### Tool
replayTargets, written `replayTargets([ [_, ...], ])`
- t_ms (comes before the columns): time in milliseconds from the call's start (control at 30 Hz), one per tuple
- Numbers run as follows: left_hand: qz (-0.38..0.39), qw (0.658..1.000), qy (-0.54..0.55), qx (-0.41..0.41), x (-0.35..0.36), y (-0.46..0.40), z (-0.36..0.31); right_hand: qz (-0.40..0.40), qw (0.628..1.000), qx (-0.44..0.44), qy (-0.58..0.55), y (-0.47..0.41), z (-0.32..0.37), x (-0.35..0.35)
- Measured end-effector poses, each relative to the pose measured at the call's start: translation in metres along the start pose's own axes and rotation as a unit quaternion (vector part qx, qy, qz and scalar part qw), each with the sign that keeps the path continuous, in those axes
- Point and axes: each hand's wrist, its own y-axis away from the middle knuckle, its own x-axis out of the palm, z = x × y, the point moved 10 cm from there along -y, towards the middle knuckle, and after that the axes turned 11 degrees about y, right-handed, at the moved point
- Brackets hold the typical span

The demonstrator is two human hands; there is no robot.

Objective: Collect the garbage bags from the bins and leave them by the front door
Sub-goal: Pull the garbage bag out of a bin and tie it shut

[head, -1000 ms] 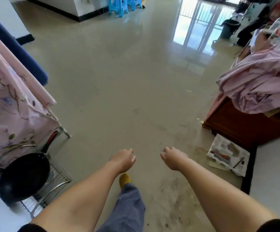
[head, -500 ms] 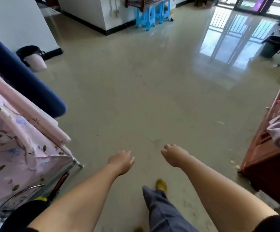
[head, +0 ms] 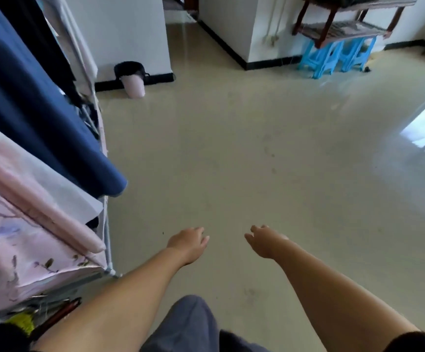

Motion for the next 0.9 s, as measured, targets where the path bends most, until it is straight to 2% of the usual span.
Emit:
replayTargets([
  [200,-0.032,0.998,0.024,-0.052,-0.072,-0.107,0.026,-0.021,0.999,-0.039,0.007,-0.117,0.019,-0.090],
  [467,-0.032,0.997,0.023,-0.068,-0.205,-0.278,0.040,-0.031,0.998,-0.048,0.023,-0.273,0.019,-0.238],
  [733,-0.019,0.997,0.009,-0.073,-0.296,-0.420,0.036,-0.033,0.998,-0.053,0.019,-0.410,0.003,-0.356],
  [900,-0.045,0.995,0.019,-0.090,-0.362,-0.528,0.041,-0.046,0.995,-0.078,0.036,-0.520,-0.007,-0.437],
])
